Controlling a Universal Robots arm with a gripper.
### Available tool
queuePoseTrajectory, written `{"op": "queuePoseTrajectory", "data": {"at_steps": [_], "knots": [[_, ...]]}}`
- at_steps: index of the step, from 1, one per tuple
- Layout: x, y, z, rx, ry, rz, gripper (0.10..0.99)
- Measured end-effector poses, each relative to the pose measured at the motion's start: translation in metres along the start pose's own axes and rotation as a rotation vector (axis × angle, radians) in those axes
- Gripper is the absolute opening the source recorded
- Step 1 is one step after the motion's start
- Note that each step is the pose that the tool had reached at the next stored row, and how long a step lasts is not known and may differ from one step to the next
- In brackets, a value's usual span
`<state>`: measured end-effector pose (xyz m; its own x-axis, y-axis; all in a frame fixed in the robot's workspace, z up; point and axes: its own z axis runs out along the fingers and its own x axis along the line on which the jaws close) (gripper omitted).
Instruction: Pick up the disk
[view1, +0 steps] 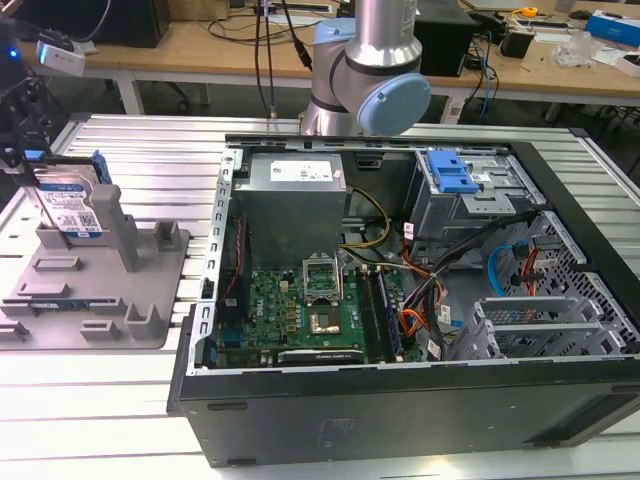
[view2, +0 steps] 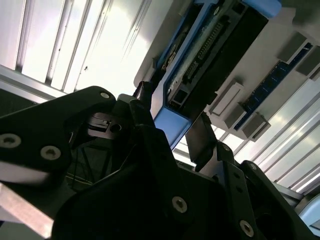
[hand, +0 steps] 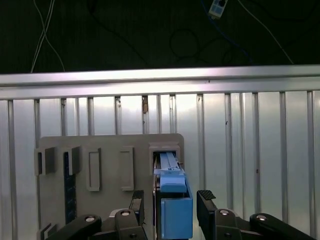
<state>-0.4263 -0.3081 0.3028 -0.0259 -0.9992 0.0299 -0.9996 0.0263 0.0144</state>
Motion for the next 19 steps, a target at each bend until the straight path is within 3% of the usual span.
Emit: {"op": "queuePoseTrajectory", "data": {"at_steps": [3, 4, 19], "knots": [[0.0, 0.0, 0.0016, 0.0, 0.0001, 0.0, 0.529], [-0.0001, 0.0, 0.0023, 0.0, 0.0001, 0.0, 0.455], [0.0002, 0.0003, 0.0044, 0.0, 0.0, 0.0, 0.455]]}}
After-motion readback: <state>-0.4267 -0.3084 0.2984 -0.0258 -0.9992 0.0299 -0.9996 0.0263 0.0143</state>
